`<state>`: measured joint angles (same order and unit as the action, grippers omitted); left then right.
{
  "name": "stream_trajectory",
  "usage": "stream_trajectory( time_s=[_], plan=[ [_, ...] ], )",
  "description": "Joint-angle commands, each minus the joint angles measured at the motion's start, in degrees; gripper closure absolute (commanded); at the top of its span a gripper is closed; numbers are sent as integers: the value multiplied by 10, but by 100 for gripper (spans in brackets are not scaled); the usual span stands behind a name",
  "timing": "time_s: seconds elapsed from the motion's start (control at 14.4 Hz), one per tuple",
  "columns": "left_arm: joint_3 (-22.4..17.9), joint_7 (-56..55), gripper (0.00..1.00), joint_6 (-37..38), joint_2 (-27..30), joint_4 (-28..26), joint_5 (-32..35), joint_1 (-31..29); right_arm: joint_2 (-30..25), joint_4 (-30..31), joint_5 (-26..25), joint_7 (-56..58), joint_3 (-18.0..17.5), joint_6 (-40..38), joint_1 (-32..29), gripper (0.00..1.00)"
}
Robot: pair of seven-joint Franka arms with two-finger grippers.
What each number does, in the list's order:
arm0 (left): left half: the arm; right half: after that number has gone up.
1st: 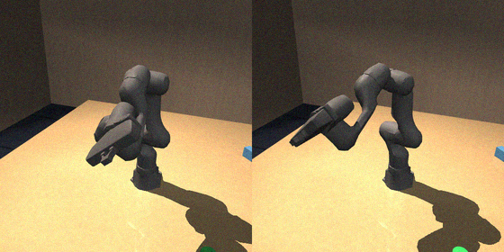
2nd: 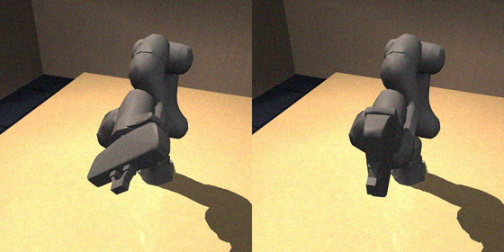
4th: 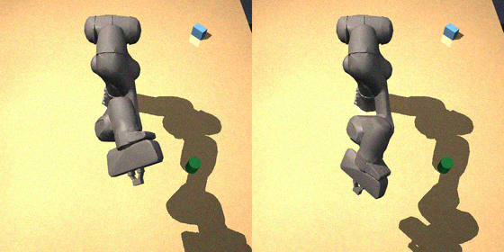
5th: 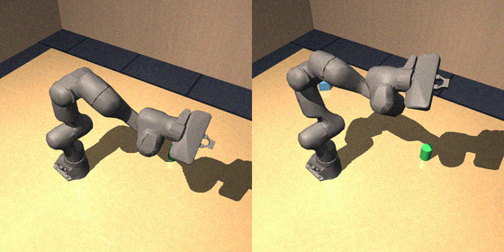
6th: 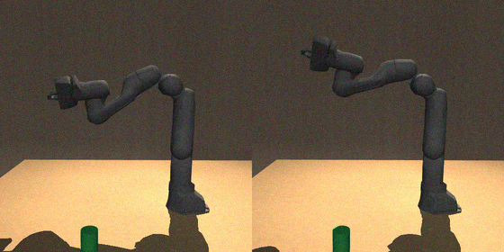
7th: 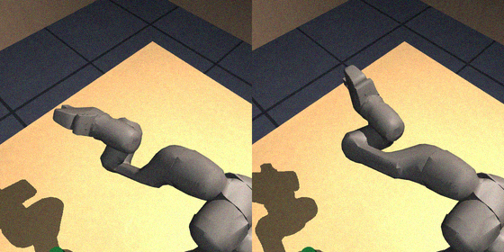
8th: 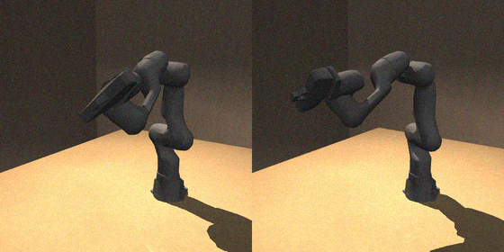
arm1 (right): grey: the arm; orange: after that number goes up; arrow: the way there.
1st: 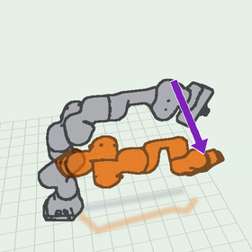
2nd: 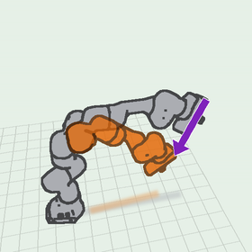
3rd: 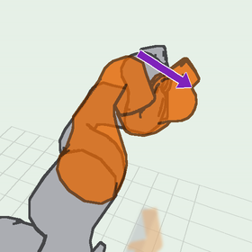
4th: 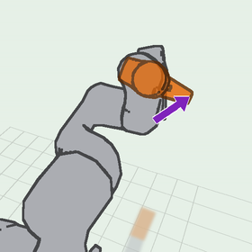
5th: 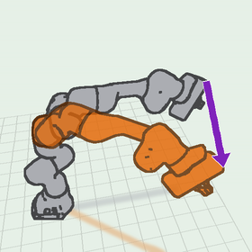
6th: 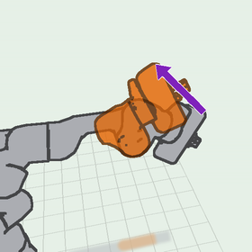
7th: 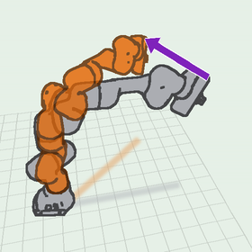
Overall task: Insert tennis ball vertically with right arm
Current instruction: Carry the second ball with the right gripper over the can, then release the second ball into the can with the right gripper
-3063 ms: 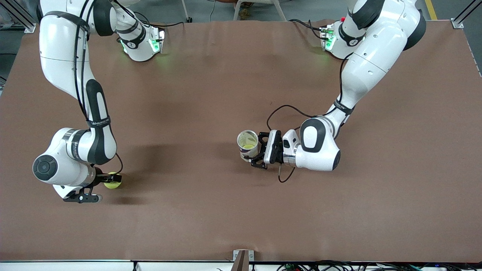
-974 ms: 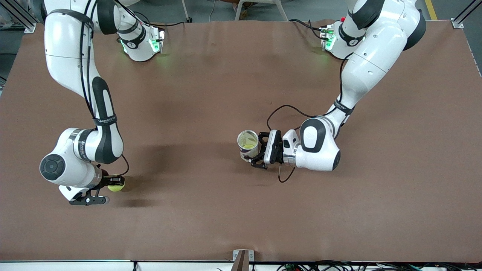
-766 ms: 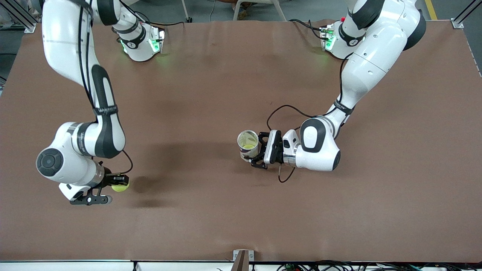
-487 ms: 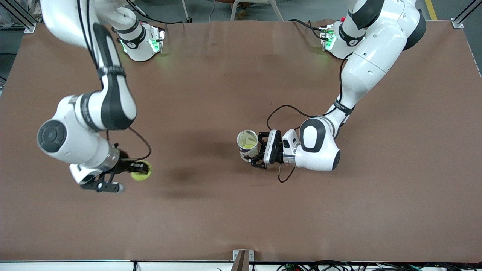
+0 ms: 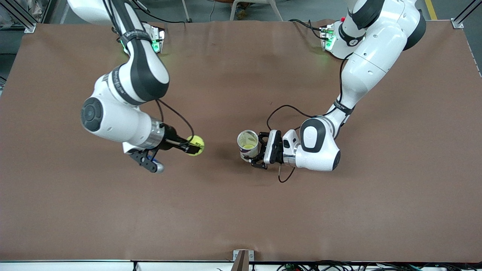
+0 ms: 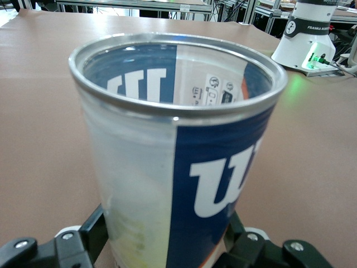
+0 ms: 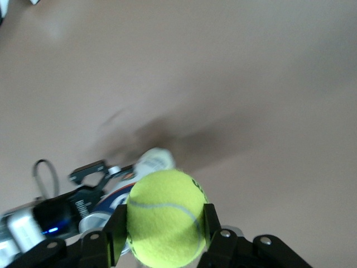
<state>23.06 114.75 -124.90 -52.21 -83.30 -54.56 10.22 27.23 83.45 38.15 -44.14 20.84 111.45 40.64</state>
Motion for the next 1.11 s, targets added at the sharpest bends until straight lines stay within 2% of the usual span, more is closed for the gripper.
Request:
stream_trajectory(
  time_s=[0.0,0.28,0.56,1.04],
  plan=[
    [-3,2,16,2,4,-7,-7,2,-3,-9,42,-89,3,47,17,68],
    [-3,6,16,3,4,-8,-5,-1,15,-10,57,-142,0,105,74,68],
    [-3,6,15,2,4,-8,-5,-1,42,-10,55,-164,0,112,104,68],
    [-3,5,15,2,5,-9,-5,-1,56,-10,56,-167,0,112,106,68]
  ],
)
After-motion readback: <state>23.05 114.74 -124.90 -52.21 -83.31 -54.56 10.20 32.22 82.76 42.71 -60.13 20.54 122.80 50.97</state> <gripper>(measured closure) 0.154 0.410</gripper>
